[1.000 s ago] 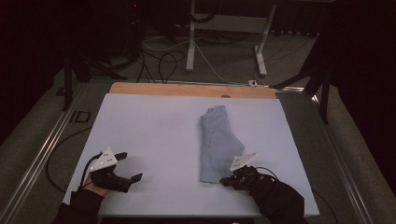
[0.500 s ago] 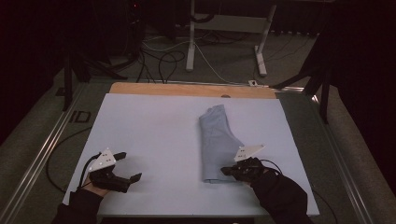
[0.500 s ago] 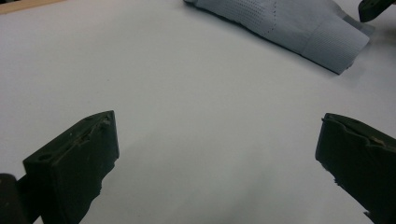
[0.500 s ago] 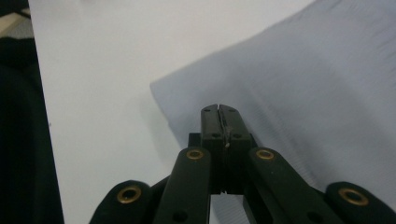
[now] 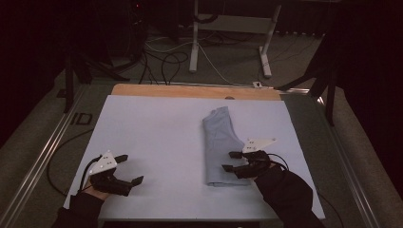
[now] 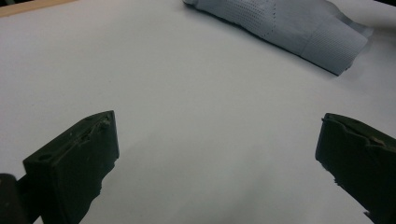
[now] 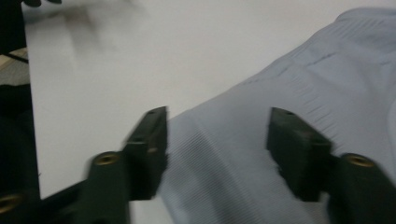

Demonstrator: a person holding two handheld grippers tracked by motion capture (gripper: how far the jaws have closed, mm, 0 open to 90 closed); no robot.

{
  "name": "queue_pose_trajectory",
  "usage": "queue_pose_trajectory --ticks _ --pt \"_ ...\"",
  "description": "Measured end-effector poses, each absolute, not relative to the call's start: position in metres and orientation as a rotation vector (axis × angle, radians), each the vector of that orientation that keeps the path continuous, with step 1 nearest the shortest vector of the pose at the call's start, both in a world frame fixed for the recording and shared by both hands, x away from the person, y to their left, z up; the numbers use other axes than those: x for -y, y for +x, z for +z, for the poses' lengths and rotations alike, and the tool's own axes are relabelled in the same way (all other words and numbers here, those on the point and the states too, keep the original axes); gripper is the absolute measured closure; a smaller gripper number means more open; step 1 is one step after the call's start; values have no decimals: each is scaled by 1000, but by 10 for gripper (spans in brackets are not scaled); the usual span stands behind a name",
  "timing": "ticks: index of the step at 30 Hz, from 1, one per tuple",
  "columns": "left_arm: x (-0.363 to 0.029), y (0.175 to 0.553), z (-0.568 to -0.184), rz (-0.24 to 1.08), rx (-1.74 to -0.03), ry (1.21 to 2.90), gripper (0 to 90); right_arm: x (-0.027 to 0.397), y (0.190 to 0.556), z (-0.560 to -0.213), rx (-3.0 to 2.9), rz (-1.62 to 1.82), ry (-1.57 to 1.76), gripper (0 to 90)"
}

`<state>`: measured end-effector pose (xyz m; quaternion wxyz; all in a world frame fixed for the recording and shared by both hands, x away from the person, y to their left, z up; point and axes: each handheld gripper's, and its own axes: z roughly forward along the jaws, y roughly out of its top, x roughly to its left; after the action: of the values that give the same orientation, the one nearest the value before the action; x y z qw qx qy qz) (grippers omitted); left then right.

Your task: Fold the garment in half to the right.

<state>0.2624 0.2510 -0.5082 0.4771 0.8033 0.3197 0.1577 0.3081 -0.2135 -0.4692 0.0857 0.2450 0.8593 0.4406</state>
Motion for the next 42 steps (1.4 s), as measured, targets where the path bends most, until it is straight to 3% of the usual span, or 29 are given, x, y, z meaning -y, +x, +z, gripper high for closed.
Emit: queue_pose_trajectory --ticks 5,8,42 --pt "-251 262 -508 384 -777 1965 7 214 318 -468 -2559 1347 756 127" --pt "-251 262 -508 385 -775 1967 7 215 325 -467 -2575 1379 767 90" --pt "-254 263 -507 369 -790 1943 7 270 324 -482 -2341 1311 927 90"
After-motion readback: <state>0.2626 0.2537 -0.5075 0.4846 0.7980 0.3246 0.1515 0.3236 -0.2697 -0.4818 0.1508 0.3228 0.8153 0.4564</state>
